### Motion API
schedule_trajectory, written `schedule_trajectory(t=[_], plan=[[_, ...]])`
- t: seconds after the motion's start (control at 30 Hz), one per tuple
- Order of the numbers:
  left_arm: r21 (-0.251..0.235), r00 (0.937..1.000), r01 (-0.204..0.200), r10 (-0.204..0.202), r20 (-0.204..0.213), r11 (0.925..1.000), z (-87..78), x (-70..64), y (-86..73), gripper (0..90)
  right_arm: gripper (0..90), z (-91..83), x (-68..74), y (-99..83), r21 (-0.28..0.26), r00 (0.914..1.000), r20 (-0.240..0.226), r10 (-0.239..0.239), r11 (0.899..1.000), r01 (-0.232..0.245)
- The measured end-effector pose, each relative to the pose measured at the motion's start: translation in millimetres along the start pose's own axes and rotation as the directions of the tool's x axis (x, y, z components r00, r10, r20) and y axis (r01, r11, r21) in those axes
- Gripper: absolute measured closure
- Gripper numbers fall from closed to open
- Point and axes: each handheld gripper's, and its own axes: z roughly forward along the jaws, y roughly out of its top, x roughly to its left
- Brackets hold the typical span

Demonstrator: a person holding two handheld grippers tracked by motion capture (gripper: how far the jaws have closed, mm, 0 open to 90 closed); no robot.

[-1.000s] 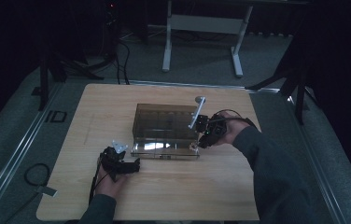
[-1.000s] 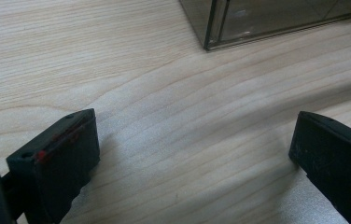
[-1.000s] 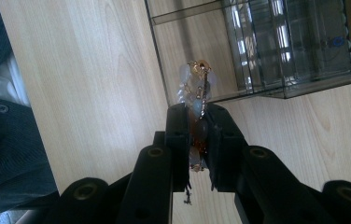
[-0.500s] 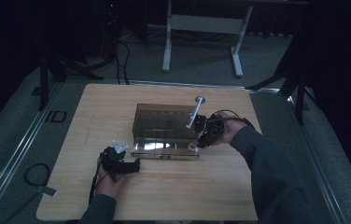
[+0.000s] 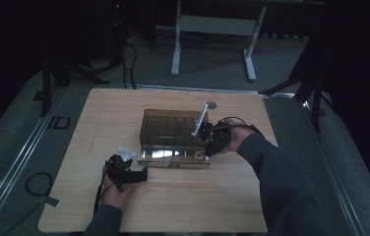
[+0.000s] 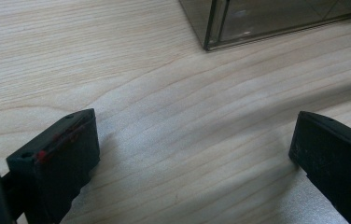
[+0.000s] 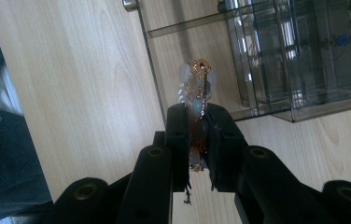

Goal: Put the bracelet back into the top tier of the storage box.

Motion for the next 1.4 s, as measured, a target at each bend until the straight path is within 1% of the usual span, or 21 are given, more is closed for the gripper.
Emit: schedule_trajectory(t=[0.17, 0.23, 0.5, 0.53, 0.67, 0.9, 1.03, 1.4], plan=[[0.0, 1.0, 0.0, 0.0, 0.0, 1.0, 0.0, 0.0, 0.0, 1.8, 79.9, 1.7, 0.4, 5.8, -0.002, 1.0, 0.004, -0.004, 1.0, 0.004], [0.0, 1.0, 0.0, 0.0, 0.0, 1.0, 0.0, 0.0, 0.0, 1.8, 79.9, 3.5, 1.1, 8.5, 0.003, 1.0, 0.009, 0.003, 1.0, -0.003], [0.002, 1.0, -0.002, 0.002, 0.0, 1.0, -0.1, 0.1, 0.0, 1.8, 79.8, 9.5, 0.8, 15.2, 0.008, 1.0, 0.008, 0.003, 1.0, -0.003], [0.002, 1.0, -0.002, 0.002, 0.0, 1.0, -0.1, 0.1, 0.0, 1.8, 79.8, 13.8, 2.3, 19.1, 0.017, 1.0, 0.009, 0.002, 1.0, -0.002], [0.0, 1.0, 0.0, 0.0, 0.0, 1.0, 0.0, 0.0, 0.0, 1.8, 79.7, 18.9, 2.9, 22.4, 0.021, 0.9999, 0.01, 0.0, 1.0, 0.0], [0.002, 1.0, -0.002, 0.002, 0.0, 1.0, -0.1, 0.1, 0.0, 1.8, 79.7, 23.8, 3.5, 26.2, 0.034, 0.9999, 0.017, -0.003, 0.999, 0.003], [0.002, 1.0, -0.002, 0.002, 0.0, 1.0, -0.1, 0.1, 0.0, 1.8, 79.6, 28.6, 3.6, 27.5, 0.051, 0.9997, 0.024, -0.005, 0.999, 0.004], [0.002, 1.0, -0.002, 0.002, 0.0, 1.0, -0.1, 0.1, 0.0, 1.8, 79.4, 31.5, 1.8, 28.9, 0.056, 0.9996, 0.028, -0.002, 0.998, 0.0]])
